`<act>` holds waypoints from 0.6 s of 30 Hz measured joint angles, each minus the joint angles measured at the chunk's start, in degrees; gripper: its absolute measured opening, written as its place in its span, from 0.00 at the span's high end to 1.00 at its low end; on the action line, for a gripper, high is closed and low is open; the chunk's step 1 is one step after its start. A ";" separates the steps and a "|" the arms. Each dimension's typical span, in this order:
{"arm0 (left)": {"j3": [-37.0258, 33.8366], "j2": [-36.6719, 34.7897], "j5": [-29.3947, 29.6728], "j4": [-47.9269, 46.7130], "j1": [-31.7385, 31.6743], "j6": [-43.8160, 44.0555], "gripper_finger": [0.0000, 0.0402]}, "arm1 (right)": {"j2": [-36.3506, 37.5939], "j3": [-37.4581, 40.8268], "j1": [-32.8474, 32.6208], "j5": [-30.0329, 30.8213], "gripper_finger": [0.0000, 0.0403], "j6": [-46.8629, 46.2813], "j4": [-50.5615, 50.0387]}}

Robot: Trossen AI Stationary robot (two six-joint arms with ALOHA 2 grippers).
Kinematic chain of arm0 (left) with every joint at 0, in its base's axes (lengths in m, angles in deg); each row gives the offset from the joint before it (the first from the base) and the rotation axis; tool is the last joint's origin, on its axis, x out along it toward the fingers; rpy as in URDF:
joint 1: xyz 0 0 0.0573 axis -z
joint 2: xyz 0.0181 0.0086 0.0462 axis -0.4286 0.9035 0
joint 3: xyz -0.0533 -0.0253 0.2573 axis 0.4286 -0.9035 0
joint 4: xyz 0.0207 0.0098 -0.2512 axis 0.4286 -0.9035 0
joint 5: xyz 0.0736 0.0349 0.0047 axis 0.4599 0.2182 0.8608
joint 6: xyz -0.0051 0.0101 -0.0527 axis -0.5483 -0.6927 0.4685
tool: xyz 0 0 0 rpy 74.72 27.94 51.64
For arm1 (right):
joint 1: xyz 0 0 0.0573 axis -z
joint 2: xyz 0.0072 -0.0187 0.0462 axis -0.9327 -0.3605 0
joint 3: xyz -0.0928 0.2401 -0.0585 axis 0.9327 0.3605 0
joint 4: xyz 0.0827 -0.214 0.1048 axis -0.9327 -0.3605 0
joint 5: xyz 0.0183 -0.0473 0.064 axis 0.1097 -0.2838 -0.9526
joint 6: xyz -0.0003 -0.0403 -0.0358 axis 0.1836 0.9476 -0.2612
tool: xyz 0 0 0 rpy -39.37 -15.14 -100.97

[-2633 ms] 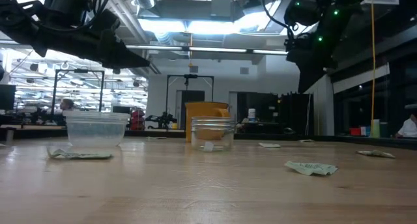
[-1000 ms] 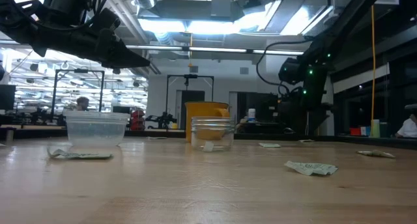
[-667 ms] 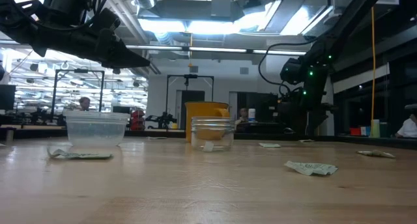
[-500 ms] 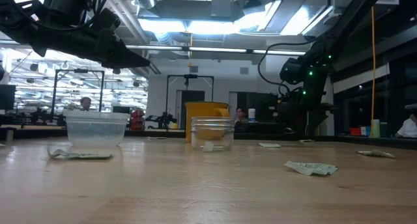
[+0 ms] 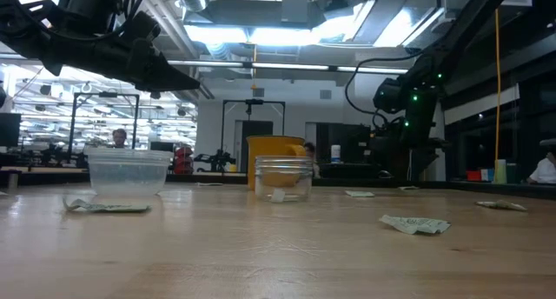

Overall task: Pick and place Stevia / Truvia into bins
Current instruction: Put the stevia packet into the plastic tupperware

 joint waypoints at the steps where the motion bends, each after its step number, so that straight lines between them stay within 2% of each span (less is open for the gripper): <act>1: 0.00 0.00 0.00 0.00 0.00 0.00 0.99 | 0.00 0.00 0.00 0.00 0.49 0.02 -0.19; 8: 0.00 -0.01 0.00 0.00 0.02 0.09 0.99 | -0.90 -0.57 0.00 -0.02 0.52 0.00 -1.36; 14: 0.00 -0.01 0.00 0.02 0.02 0.09 0.99 | -3.90 -5.26 0.00 0.12 0.52 0.25 -7.85; 18: 0.00 -0.01 -0.02 0.02 0.02 0.09 0.99 | -5.03 -7.44 0.00 1.59 0.52 0.32 -8.56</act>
